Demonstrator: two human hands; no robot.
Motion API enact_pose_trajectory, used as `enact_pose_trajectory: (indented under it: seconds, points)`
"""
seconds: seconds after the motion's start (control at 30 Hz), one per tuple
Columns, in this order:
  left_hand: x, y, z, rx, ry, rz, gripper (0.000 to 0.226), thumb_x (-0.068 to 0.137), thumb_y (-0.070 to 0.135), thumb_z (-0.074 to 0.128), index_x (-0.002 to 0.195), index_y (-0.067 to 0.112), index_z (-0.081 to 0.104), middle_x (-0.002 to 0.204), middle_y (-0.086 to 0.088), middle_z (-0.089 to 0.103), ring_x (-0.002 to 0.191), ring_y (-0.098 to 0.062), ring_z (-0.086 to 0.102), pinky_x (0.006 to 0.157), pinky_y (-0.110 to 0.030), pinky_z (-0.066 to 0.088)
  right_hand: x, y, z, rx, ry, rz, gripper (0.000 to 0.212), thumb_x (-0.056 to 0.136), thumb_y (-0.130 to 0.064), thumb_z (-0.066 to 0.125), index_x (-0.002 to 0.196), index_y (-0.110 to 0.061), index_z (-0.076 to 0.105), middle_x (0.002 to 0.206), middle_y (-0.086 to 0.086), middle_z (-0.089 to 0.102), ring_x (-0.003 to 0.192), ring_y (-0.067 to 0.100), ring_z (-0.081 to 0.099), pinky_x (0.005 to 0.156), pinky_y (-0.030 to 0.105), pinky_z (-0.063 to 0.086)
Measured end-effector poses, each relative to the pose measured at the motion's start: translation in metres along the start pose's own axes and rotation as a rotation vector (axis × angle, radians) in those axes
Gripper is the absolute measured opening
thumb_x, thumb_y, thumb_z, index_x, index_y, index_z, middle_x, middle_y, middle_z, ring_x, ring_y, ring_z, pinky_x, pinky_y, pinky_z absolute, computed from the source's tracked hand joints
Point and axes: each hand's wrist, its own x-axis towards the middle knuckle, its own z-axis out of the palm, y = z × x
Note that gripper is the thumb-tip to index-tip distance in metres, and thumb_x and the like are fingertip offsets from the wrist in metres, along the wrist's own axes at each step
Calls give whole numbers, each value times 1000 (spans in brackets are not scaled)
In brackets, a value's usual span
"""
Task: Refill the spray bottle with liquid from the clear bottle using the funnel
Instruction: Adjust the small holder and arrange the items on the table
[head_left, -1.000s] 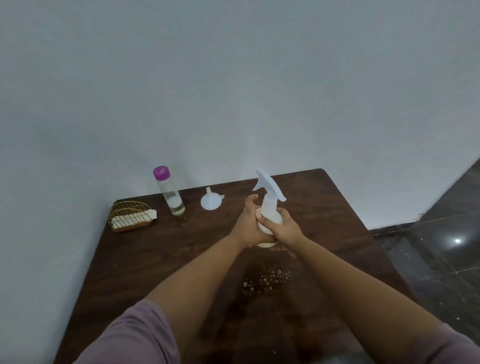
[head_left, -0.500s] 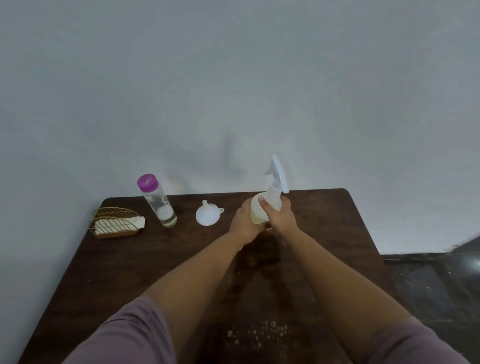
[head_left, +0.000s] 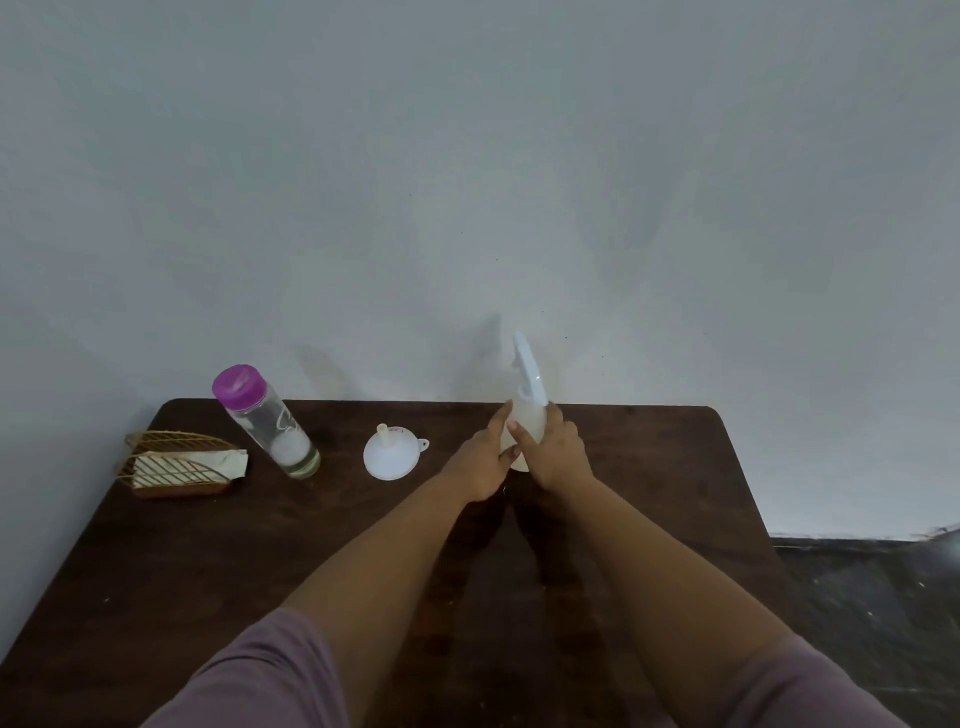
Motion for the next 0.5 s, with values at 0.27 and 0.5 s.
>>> enact_pose_trajectory:
  seconds: [0.27,0.5]
  points:
    - [-11,-6,6,12,87,-18,69,101,32,47,155,31,5,148,-11,41,135,-29,43,112,-44,36,-9,7,3,46,4,30,94,84,-56,61,152,-27,2,143,15,28,127,34,40,104,48,41]
    - [-101,-49,0,128,413,-55,62,100,38,46,153,19,20,153,-6,35,142,-22,31,112,-36,32,-77,-14,51,-6,433,-36,55,88,-34,63,130,-10,37,128,15,40,115,31,45,88,35,43]
